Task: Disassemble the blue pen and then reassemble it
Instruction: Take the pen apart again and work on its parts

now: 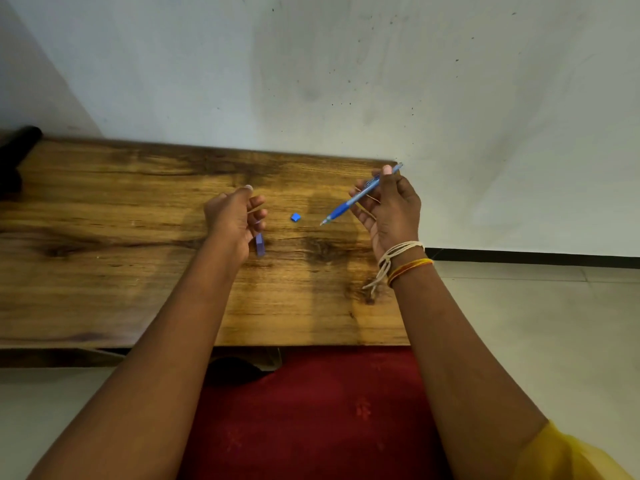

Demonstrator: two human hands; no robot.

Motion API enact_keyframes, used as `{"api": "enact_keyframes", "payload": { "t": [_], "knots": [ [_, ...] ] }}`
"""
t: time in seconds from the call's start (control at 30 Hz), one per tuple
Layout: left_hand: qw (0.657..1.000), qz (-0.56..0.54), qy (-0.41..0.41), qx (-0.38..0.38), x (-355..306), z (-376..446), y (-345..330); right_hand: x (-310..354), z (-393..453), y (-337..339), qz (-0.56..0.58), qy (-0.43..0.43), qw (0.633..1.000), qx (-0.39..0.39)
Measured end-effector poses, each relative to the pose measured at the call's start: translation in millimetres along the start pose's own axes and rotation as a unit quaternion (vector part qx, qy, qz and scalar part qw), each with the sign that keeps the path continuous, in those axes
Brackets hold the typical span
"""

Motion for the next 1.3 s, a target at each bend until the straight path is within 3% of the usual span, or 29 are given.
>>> {"api": "enact_keyframes", "payload": {
  "t": [0.33,0.57,0.87,1.13,1.3],
  "knots": [
    [0.986,0.151,-0.071,-0.011,-4,0,6,-9,-7,-11,0.067,-0.063,0.996,0.008],
    [0.99,0.126,-0.056,0.014,-1,1,6,-6,-6,-12,0.142,-0.12,0.982,0.042],
    [0.982,0.155,-0.08,0.067,-3,-14,-4,5,-9,-23,0.14,-0.111,0.979,0.097],
    [0.981,0.159,-0.084,0.072,-3,-19,-9,8,-11,-26,0.122,-0.092,0.982,0.113],
    [0.977,0.159,-0.076,0.116,2,-25,-19,9,-12,-25,0.134,-0.09,0.98,0.113]
  ]
}}
Point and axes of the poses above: each hand's wrist, its own z-axis towards the middle knuckle, its own y-axis out of the back of the hand, x = y × z, the point moved 5 cm from there along z, towards the middle knuckle, and after that the axes turned 10 degrees about z, right-handed, at the moved point
